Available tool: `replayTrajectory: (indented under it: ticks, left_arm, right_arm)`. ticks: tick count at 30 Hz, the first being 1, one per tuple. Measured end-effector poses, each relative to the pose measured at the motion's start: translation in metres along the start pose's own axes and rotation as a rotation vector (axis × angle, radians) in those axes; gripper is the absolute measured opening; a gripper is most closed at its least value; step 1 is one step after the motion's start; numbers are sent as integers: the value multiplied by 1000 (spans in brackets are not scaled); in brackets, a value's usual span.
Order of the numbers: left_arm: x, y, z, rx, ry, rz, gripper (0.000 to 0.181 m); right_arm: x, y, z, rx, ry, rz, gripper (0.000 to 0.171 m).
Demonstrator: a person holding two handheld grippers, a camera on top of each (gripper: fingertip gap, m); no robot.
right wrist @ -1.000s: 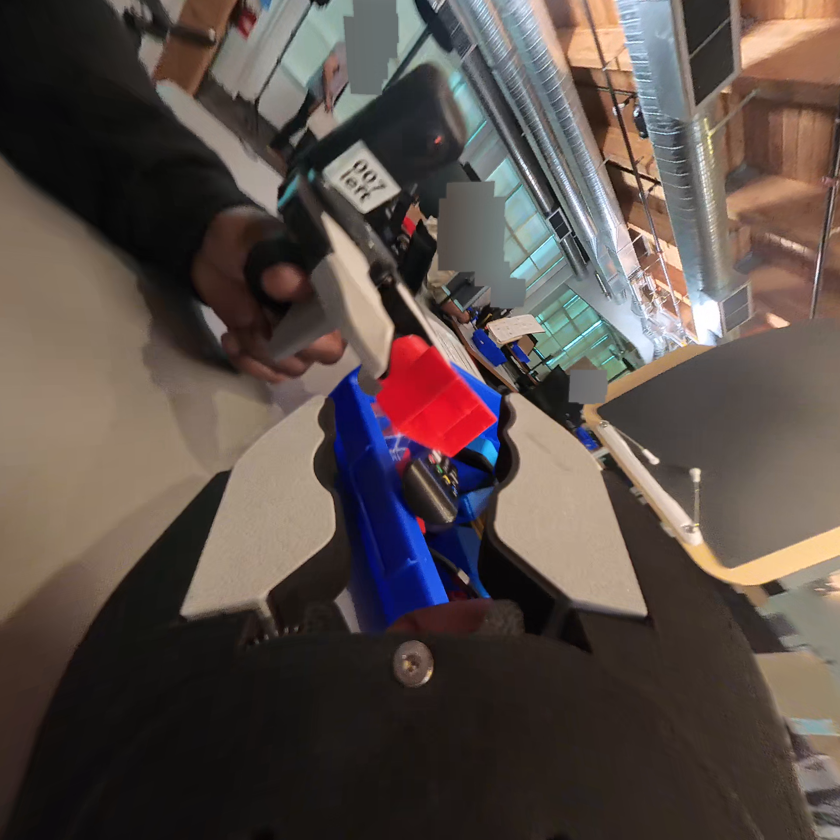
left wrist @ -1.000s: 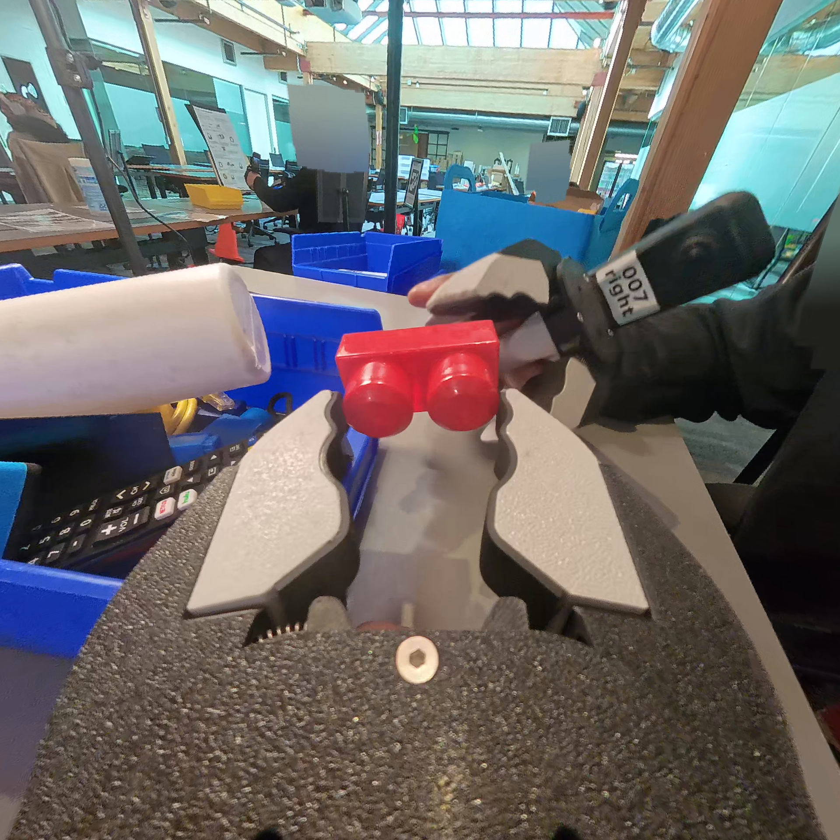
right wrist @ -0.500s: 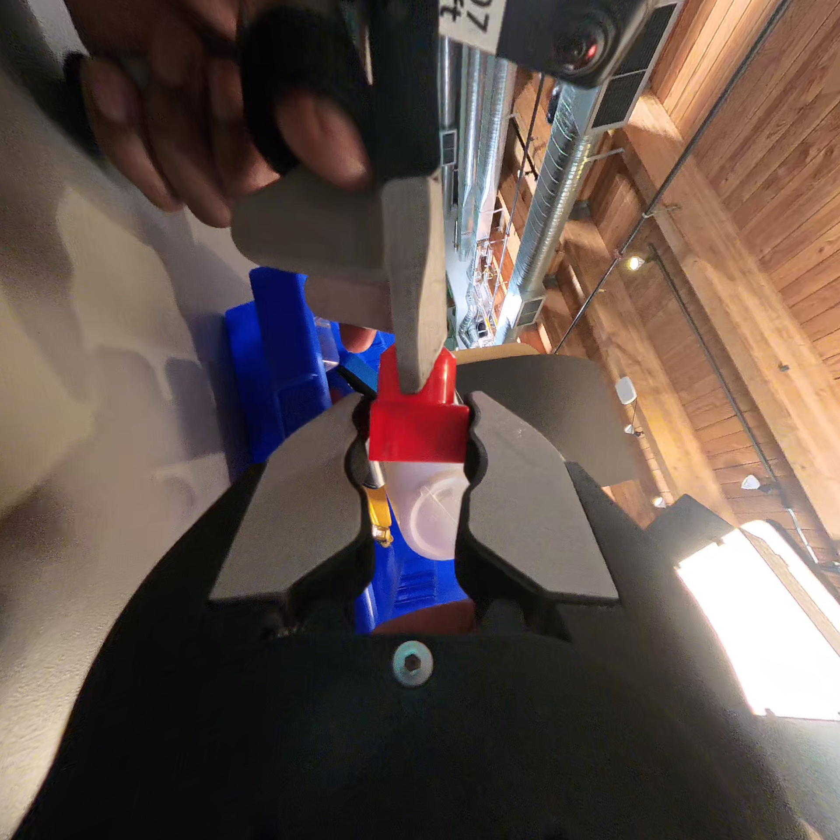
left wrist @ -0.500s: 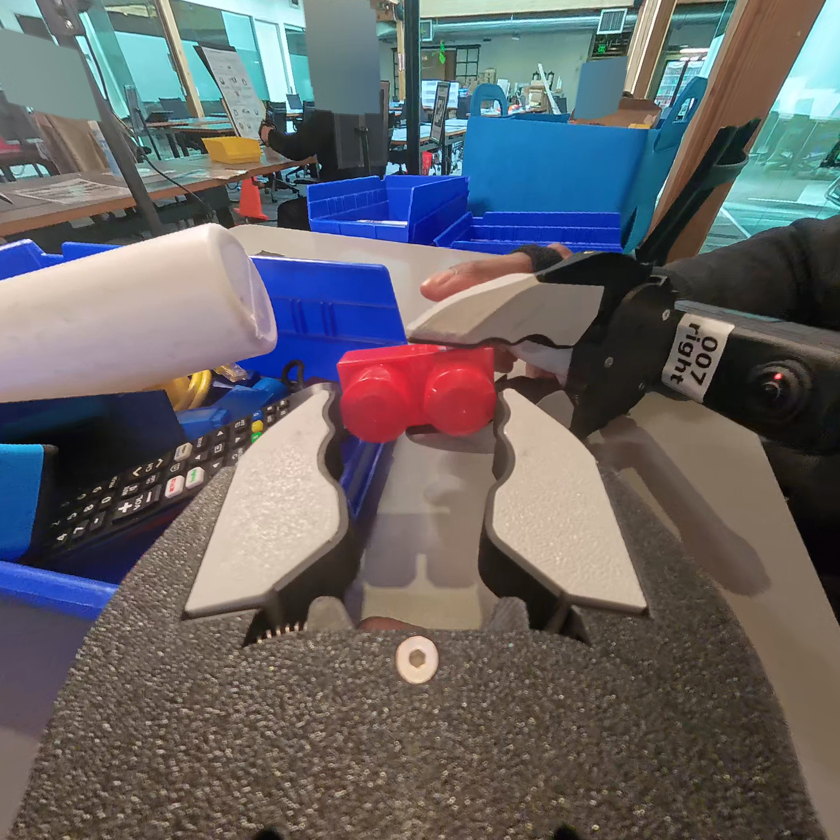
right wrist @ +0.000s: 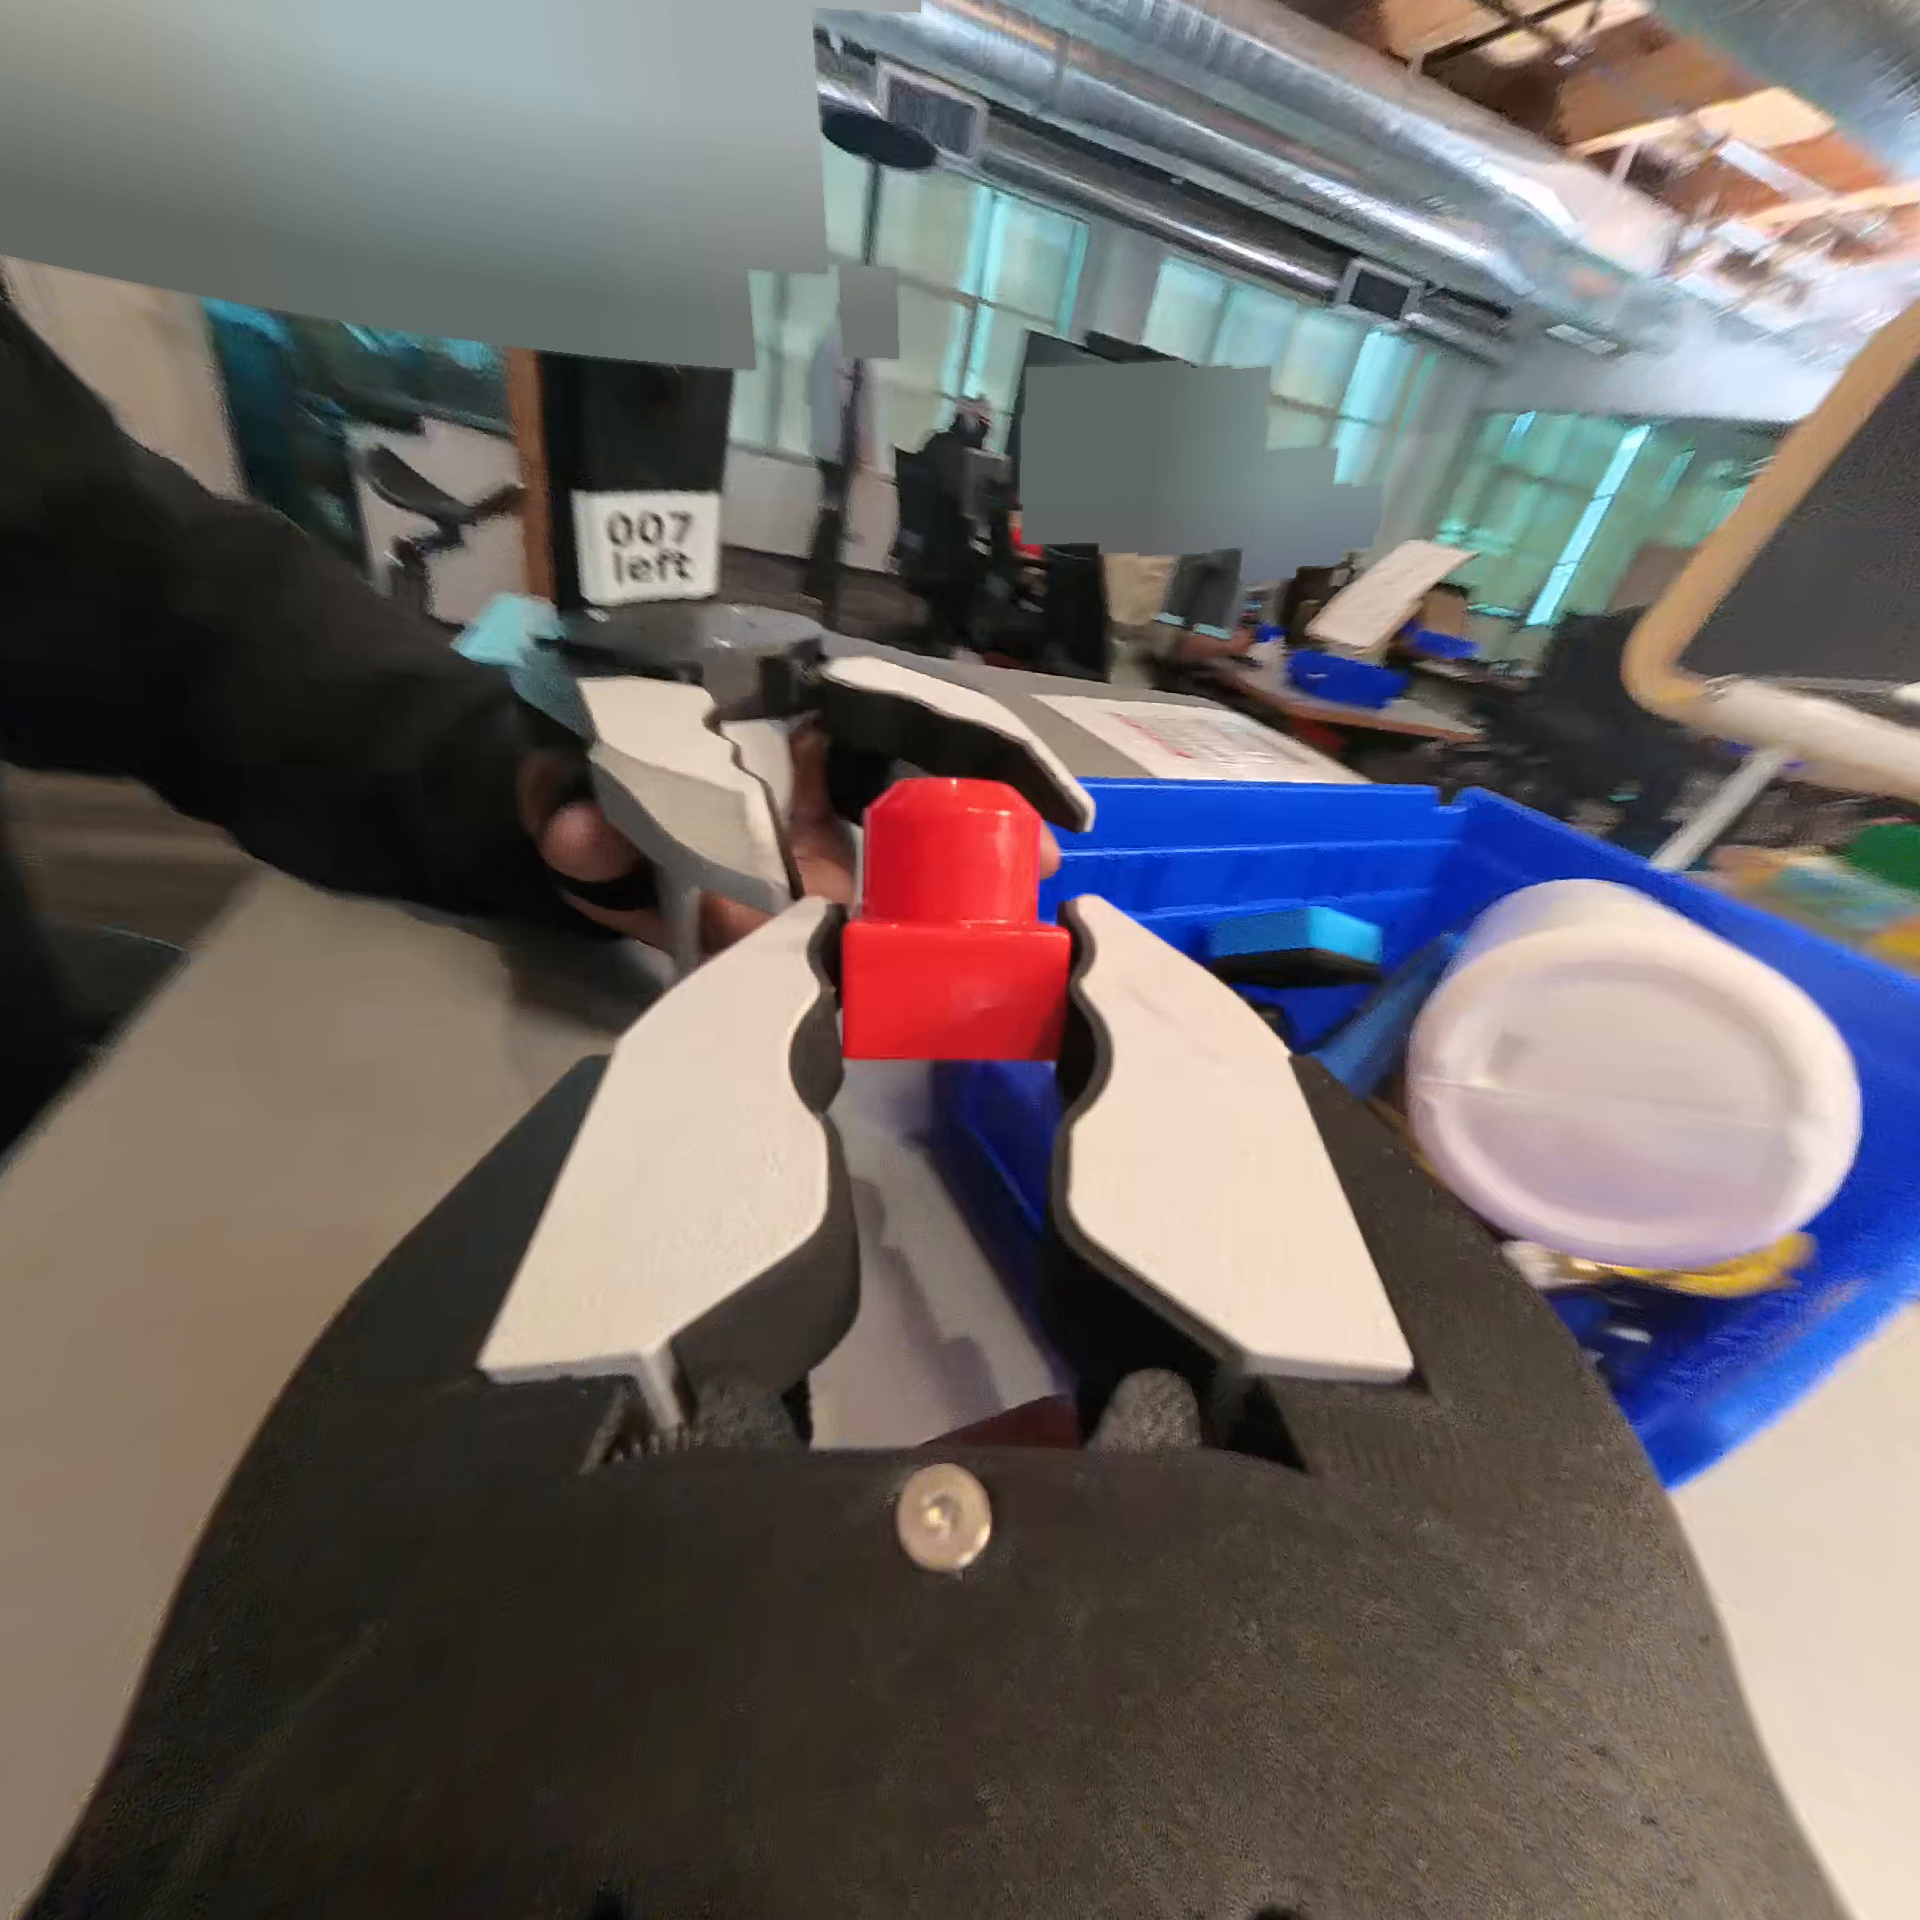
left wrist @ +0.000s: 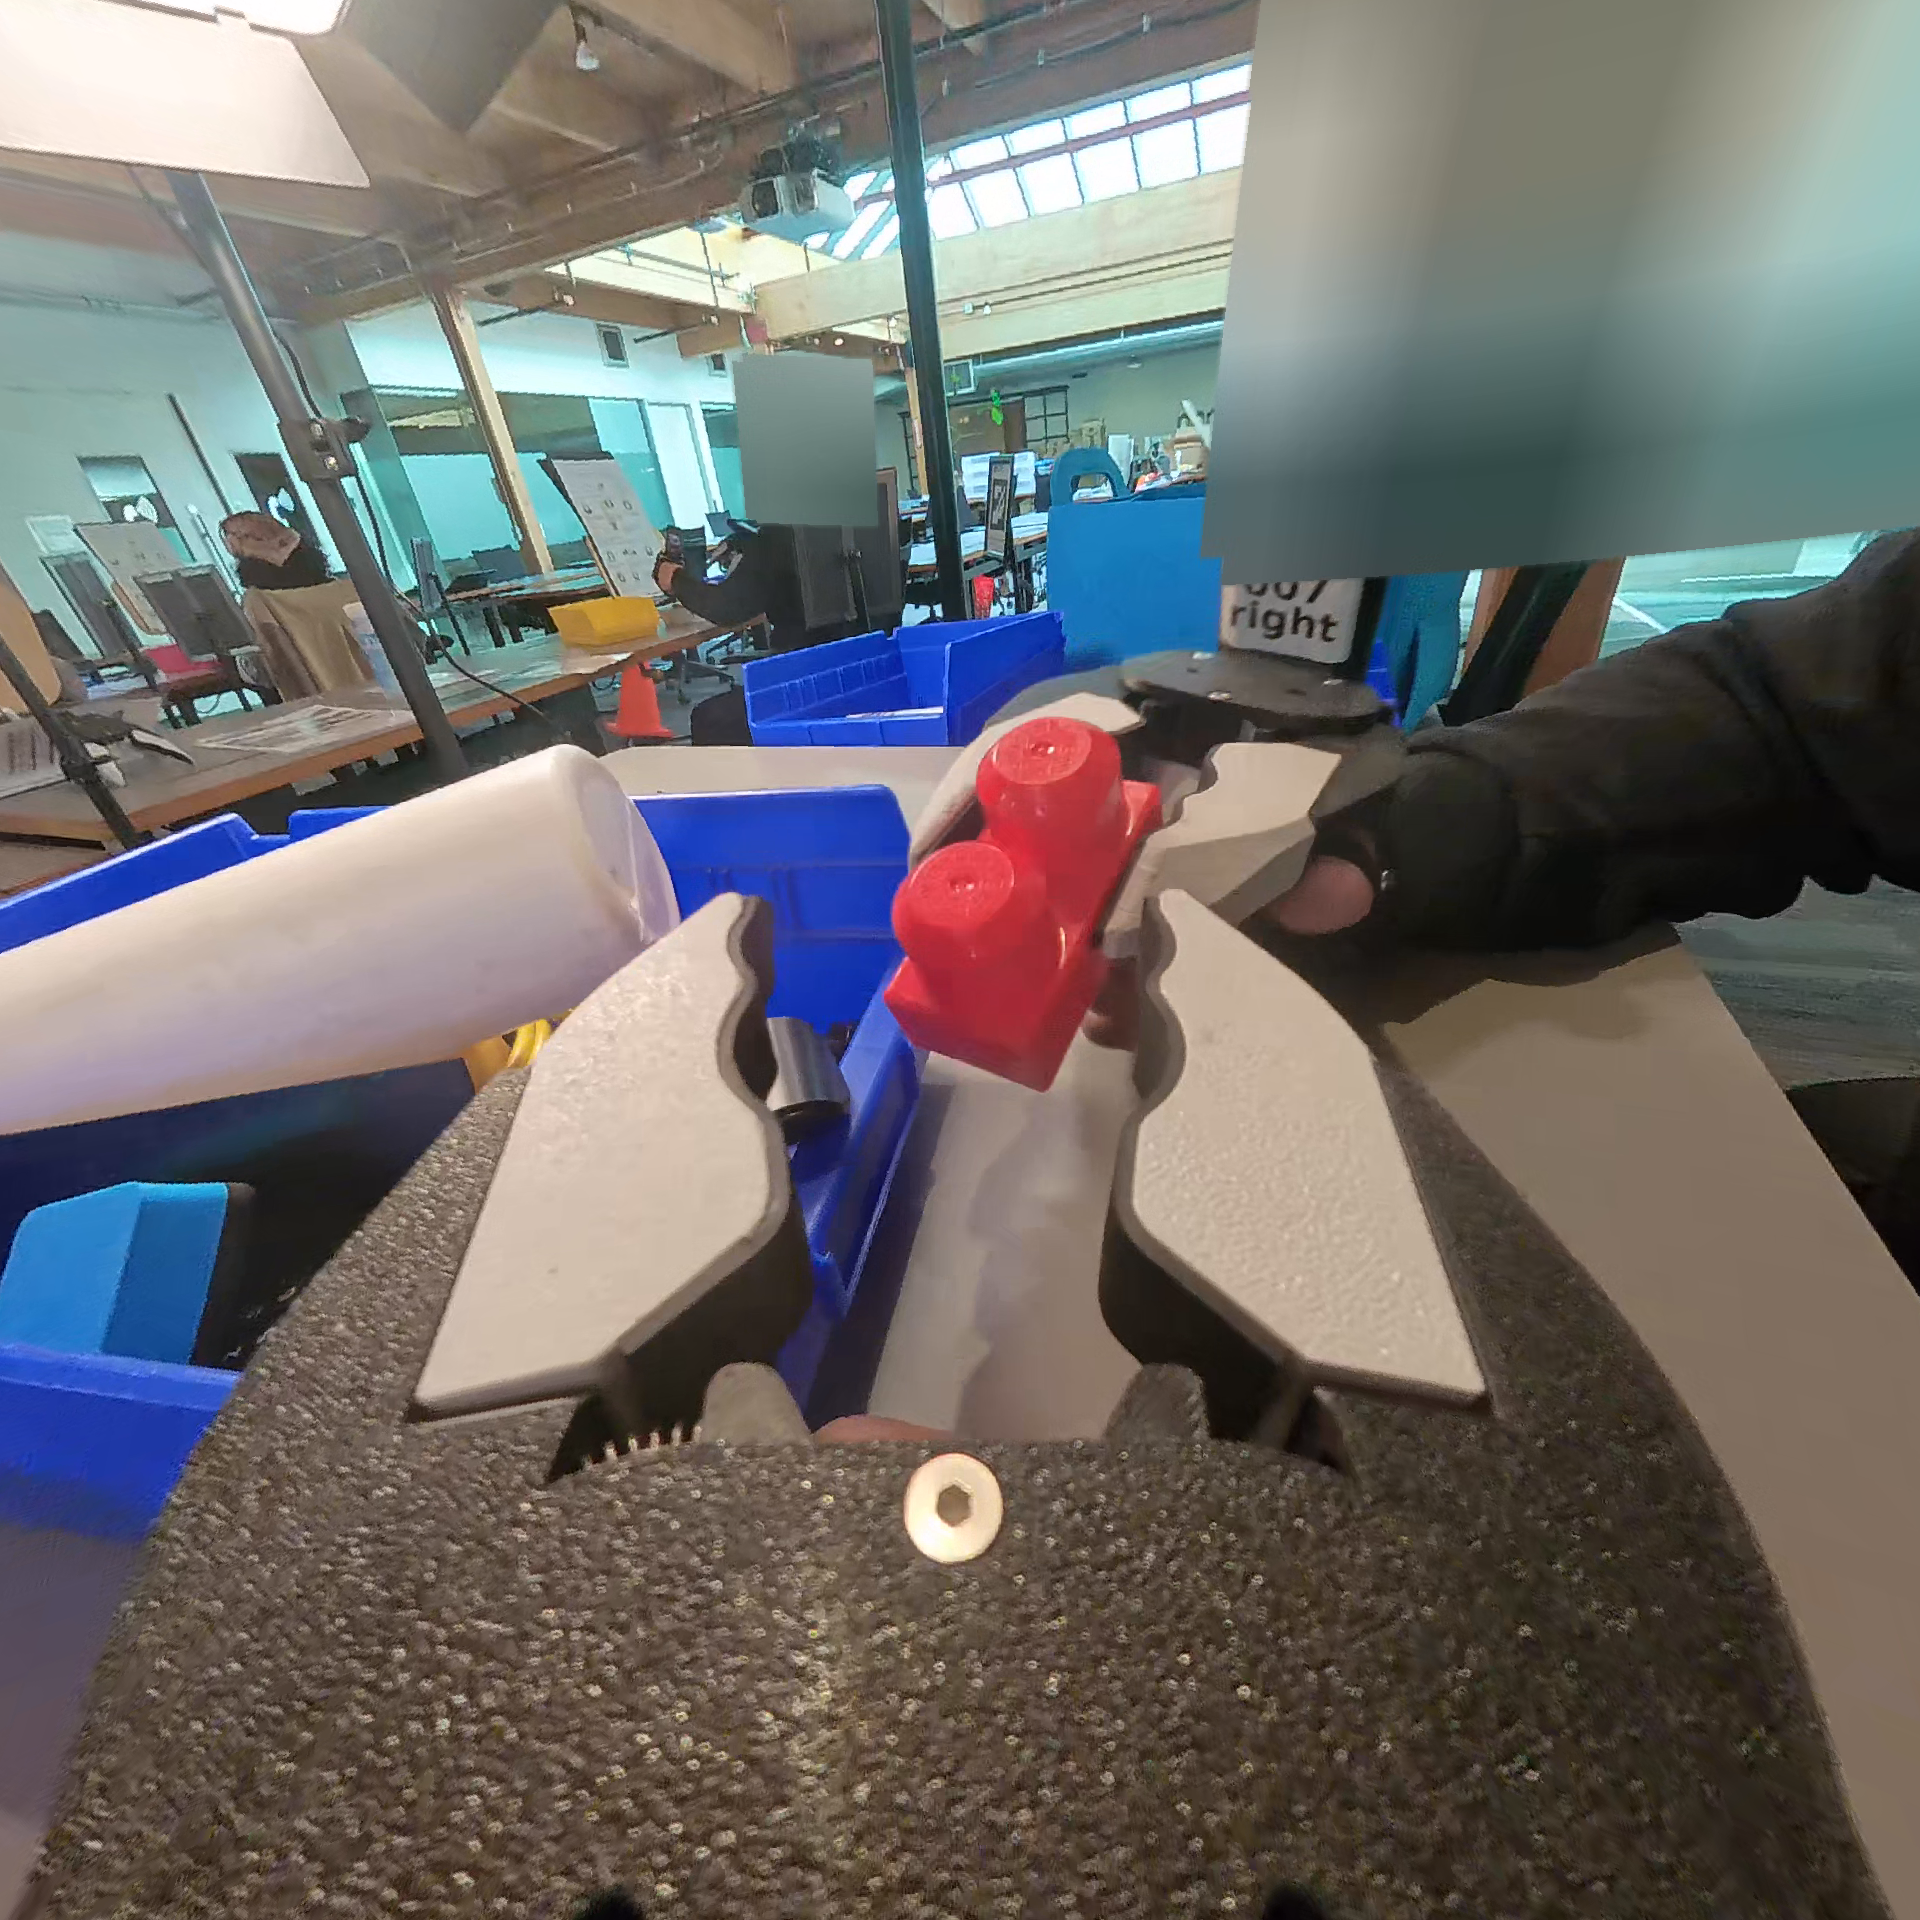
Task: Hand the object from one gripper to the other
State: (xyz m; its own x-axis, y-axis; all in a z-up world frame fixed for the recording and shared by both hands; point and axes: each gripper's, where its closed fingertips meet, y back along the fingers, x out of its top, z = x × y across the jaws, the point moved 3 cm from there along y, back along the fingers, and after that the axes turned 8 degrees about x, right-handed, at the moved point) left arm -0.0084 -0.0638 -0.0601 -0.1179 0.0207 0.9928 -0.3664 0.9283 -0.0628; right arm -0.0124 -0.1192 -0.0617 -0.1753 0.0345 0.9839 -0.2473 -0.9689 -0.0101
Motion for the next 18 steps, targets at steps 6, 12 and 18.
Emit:
replayTrajectory:
  ticks: [6, 12, 18]
  left_arm:
    - [-1, 4, 5, -63, 5, 10, 56]
    - [2, 7, 11, -117, 57, 28, 54]
    - [3, 8, 18, -173, 109, 30, 46]
  right_arm:
    - [8, 4, -6, 130, -132, 102, 39]
    - [12, 4, -9, 195, -212, 172, 38]
    - [16, -2, -14, 200, -218, 211, 39]
